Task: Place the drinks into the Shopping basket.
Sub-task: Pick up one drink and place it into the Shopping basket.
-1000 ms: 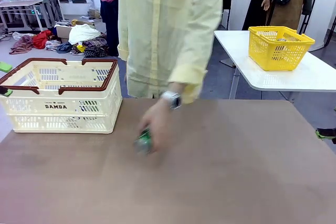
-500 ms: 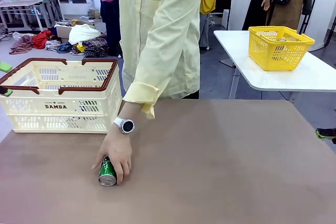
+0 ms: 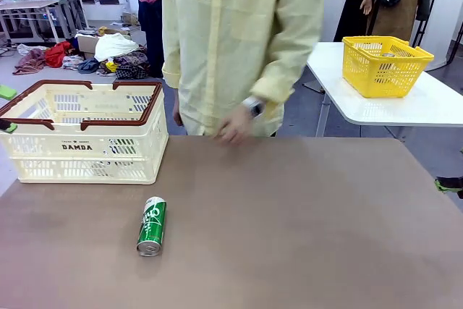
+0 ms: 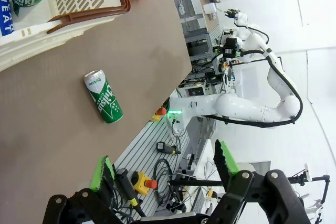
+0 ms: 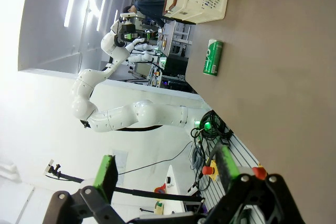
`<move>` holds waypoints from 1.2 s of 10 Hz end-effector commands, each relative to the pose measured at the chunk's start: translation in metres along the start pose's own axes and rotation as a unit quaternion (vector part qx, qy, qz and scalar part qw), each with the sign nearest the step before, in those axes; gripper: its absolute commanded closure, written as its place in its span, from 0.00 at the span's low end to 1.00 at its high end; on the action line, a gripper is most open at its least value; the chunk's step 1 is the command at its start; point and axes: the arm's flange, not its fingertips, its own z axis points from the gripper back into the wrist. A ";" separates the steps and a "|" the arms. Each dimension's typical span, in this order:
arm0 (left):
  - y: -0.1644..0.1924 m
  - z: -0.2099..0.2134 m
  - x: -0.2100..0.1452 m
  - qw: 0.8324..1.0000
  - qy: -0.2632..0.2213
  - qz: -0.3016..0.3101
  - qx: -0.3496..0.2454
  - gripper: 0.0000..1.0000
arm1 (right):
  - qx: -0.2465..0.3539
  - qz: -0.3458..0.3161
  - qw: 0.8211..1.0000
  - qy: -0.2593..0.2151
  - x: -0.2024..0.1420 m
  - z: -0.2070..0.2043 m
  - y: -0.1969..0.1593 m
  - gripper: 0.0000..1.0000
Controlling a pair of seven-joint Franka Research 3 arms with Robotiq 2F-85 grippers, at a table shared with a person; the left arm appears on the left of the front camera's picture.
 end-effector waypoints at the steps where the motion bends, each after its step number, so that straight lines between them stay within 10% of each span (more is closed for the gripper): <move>1: 0.000 0.000 0.000 1.000 0.000 0.000 0.000 0.00 | 0.003 -0.006 1.000 0.003 0.000 0.001 0.004 0.00; 6: -0.163 -0.124 -0.022 0.962 0.087 0.107 0.236 0.00 | 0.003 -0.006 1.000 0.003 0.000 0.001 0.004 0.00; 8: -0.179 -0.197 -0.043 0.944 0.015 0.151 0.293 0.00 | 0.003 -0.006 1.000 0.003 0.000 0.001 0.004 0.00; 12: -0.155 -0.295 -0.032 0.929 0.027 0.133 0.344 0.00 | 0.003 -0.006 1.000 0.003 0.000 0.001 0.004 0.00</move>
